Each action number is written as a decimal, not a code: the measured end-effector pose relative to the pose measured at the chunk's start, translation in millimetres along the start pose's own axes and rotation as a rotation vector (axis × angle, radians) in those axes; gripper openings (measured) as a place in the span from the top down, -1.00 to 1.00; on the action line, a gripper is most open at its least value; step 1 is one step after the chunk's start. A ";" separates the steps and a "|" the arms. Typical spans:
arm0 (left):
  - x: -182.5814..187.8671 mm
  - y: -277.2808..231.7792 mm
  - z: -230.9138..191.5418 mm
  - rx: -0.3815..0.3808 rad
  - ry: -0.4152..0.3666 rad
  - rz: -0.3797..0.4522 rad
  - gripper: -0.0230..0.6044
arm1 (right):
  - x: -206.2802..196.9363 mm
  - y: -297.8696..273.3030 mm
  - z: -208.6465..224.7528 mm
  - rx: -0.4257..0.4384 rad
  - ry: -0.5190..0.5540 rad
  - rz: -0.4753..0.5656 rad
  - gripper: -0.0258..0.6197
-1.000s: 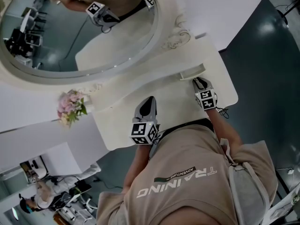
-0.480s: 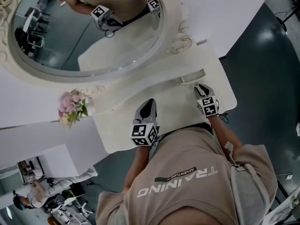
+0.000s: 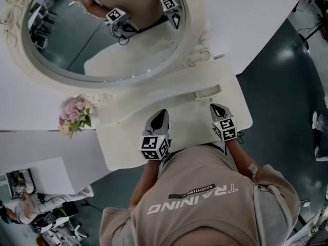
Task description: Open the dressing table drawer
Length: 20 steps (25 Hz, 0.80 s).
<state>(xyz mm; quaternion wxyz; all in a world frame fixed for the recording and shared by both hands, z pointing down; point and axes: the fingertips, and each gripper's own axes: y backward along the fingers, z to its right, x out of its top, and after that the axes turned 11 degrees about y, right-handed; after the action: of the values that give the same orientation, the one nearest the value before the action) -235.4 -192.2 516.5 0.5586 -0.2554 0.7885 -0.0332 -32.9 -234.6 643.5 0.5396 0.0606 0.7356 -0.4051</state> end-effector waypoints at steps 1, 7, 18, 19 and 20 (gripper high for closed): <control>-0.9 0.0 0.1 -0.001 0.003 -0.002 0.87 | 5.6 3.5 -1.7 0.008 -0.003 0.009 0.92; 12.1 -2.1 2.9 -0.016 -0.011 0.022 0.87 | 53.4 15.2 -11.8 0.057 0.008 0.058 0.92; 65.9 9.4 8.3 -0.018 -0.057 0.124 0.87 | 142.5 40.7 -24.3 0.143 0.093 0.192 0.92; 71.5 11.0 8.5 -0.016 -0.062 0.135 0.87 | 151.4 43.9 -25.6 0.145 0.116 0.209 0.92; 77.1 12.6 8.6 -0.014 -0.068 0.146 0.87 | 161.1 47.1 -27.1 0.146 0.146 0.228 0.92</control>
<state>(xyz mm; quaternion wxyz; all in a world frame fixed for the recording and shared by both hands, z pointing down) -251.3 -213.2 442.4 0.5840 -0.2020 0.7859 0.0219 -94.4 -241.5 485.1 0.5214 0.2121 0.7298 -0.3880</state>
